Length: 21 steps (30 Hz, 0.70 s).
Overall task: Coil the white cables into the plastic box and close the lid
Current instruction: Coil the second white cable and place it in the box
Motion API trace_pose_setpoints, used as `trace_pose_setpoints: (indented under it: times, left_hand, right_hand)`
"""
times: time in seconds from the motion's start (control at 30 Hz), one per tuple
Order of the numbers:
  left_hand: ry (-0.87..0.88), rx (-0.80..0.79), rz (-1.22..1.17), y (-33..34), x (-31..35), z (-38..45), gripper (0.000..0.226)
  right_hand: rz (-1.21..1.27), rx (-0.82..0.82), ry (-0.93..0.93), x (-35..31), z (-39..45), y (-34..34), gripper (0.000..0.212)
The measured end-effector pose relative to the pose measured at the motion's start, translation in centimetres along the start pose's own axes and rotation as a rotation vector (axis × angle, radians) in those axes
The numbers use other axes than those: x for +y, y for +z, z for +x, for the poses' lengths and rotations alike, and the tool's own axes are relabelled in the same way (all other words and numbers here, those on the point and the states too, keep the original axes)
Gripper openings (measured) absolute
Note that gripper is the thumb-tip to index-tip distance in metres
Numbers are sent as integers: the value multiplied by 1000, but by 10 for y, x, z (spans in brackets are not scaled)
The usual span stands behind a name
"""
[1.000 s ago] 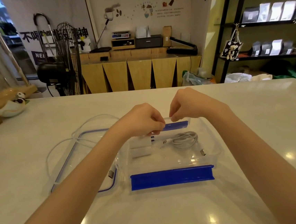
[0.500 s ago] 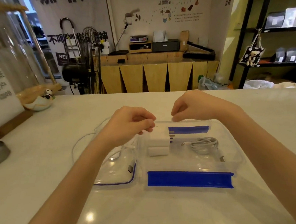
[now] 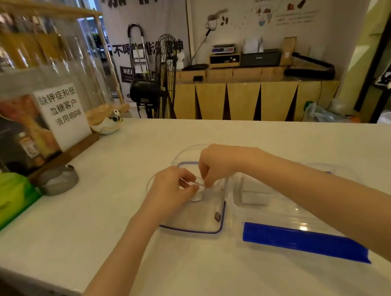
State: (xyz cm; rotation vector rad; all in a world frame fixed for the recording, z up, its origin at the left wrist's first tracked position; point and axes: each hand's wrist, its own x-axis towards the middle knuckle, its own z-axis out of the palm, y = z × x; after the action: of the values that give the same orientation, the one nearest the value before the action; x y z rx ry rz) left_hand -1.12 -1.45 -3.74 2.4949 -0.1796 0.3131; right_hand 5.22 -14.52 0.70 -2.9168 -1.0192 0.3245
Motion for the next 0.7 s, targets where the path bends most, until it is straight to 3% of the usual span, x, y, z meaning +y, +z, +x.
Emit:
trace_pose_setpoints:
  times: [0.13,0.23,0.43,0.57,0.7]
  left_hand:
    - [-27,-18,-24,4,-3,3,13]
    - [-88,-37,-53,5,-6,6,24]
    - [-266,-125,-700,-12,8,18,28]
    - [-211,-122,-882,-28,25,30,31]
    - [-47,-98,-986,-45,51,40,31]
  right_hand:
    - [-44,-22,-9,-6,6,6,26]
    - [-37,15,-11,-5,4,3,21]
    - [242,252,-3,0,-10,-16,11]
    - [337,403,-1,-7,-30,-31,12]
    - [409,530,-61,-10,-53,-45,16]
